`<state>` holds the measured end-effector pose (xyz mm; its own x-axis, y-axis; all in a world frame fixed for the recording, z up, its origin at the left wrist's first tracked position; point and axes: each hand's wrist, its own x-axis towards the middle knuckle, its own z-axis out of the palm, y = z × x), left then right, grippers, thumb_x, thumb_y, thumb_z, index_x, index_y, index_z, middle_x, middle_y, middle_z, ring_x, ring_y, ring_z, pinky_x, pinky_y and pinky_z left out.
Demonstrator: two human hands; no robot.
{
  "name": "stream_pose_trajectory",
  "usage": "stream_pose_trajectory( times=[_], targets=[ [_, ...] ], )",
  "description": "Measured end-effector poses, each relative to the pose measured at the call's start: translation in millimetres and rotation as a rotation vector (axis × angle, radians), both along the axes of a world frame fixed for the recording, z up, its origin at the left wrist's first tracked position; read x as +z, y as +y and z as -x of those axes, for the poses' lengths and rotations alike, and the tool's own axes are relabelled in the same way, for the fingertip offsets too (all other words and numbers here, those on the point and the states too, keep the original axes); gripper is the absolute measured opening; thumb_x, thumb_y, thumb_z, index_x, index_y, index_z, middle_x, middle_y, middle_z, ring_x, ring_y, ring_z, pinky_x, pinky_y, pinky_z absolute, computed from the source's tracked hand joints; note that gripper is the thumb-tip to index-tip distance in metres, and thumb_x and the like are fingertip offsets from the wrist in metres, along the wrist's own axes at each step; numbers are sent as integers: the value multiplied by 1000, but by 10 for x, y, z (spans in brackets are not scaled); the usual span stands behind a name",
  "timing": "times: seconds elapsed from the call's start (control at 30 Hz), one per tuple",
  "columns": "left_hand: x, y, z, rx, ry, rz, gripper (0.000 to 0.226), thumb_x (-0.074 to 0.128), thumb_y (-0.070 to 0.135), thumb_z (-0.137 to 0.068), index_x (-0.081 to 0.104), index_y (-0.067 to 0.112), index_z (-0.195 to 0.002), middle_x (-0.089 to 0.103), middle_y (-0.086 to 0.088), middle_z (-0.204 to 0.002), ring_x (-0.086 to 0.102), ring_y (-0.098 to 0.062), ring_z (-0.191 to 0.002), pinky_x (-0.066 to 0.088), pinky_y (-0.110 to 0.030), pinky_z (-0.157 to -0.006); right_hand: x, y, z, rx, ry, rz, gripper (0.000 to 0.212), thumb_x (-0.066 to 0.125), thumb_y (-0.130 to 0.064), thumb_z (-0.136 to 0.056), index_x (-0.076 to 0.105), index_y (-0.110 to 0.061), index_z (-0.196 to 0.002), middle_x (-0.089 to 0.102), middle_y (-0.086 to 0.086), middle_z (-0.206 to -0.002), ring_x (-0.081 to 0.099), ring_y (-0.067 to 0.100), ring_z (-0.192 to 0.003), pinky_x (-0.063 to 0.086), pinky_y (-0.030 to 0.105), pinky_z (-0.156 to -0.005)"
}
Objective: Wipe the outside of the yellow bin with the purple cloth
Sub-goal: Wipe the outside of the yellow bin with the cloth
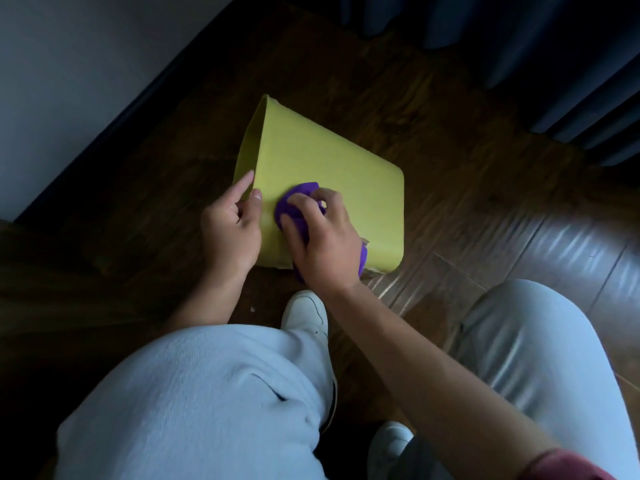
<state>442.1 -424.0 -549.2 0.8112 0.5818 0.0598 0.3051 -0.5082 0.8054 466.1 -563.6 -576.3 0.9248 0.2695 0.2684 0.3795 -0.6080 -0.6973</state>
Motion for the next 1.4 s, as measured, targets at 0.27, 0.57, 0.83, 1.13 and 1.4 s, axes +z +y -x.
stream_pose_trajectory(
  times=[0.27, 0.57, 0.83, 1.13, 1.4],
  targets=[
    [-156, 130, 37, 101, 5, 88, 37, 57, 23, -105, 62, 16, -141, 67, 13, -110, 62, 19, -91, 50, -10, -84, -667, -685, -158, -215, 165, 174, 32, 63, -35, -101, 65, -11, -123, 59, 18, -129, 63, 38, -107, 54, 42, -70],
    [32, 194, 65, -224, 203, 73, 55, 54, 33, -107, 38, 29, -159, 65, 3, -124, 64, -3, -108, 55, -46, -99, -776, -1192, -412, -448, 416, 332, 33, 48, -41, -106, 57, -19, -129, 50, 14, -135, 57, 36, -116, 44, 39, -74],
    [207, 123, -7, -375, 287, 27, 68, 50, 29, -109, 14, 26, -166, 40, -1, -162, 41, -13, -143, 36, -34, -114, -292, -1091, -467, -326, 230, 92, 31, 64, -41, -98, 64, -26, -124, 54, 4, -134, 61, 24, -108, 50, 37, -79],
    [711, 36, -808, -473, 185, 45, 51, 50, 28, -107, 39, 48, -153, 55, 25, -132, 60, 20, -94, 43, 0, -78, -1, -1030, -603, -304, 254, -143, 30, 66, -38, -98, 65, -25, -125, 56, 0, -132, 50, 9, -108, 43, 28, -86],
    [838, 35, -717, -733, 218, 143, 74, 55, 38, -100, 14, 50, -161, 30, 33, -156, 34, -6, -147, 33, -45, -121, -11, -1040, -589, -364, 285, -204, 29, 66, -41, -98, 65, -28, -125, 55, -4, -129, 52, 9, -108, 43, 24, -85]
  ],
)
